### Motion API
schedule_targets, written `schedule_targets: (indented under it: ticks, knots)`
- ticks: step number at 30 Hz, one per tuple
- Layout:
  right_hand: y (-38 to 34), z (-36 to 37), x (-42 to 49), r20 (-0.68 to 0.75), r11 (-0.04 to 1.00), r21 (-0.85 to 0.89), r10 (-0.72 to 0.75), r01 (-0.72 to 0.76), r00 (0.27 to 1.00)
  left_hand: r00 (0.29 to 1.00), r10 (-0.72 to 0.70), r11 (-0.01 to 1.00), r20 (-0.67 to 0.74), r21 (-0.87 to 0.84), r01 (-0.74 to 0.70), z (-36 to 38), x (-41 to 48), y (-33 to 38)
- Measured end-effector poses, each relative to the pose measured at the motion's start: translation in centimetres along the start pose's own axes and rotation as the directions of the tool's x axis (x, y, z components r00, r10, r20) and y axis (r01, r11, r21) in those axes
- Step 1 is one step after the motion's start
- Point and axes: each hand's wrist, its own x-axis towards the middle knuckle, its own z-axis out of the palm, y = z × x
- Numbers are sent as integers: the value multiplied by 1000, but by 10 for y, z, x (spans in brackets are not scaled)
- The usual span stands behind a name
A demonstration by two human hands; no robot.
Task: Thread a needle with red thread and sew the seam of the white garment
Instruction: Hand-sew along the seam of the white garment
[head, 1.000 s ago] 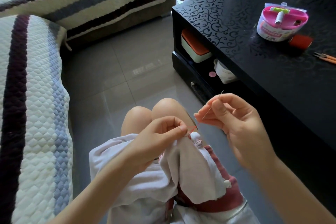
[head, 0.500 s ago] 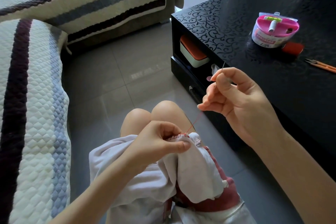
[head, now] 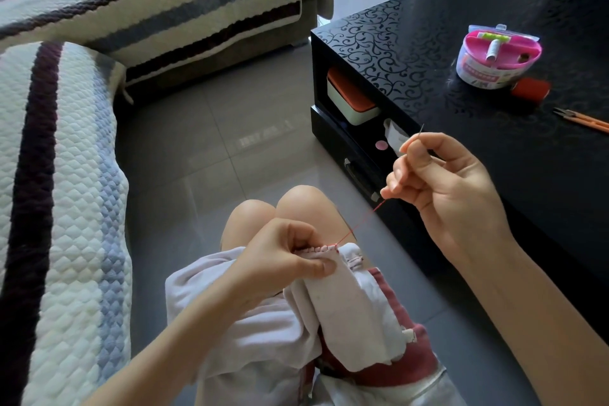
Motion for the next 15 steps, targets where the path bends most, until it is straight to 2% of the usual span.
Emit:
schedule_targets:
  ticks: [5,9,10,12,14,15]
  knots:
    - [9,0,7,-49,1000,8,30,-29,998,999,12,991,46,133,-18,-3,6,0]
    - [10,9,2,0,997,-41,59,-59,998,999,46,978,24,203,-49,-17,6,-1]
    - [10,12,-2,26,996,-60,68,-66,997,998,52,982,-30,184,-46,-22,6,1]
    - [9,19,-9,73,994,-73,92,-87,993,987,35,999,-160,27,-31,-28,5,13]
    - [9,25,-15,102,992,-63,114,-108,988,983,-55,997,-178,-72,43,-29,4,27]
    - [8,28,-18,115,992,-52,119,-114,986,982,-125,992,-143,-48,119,-28,5,31]
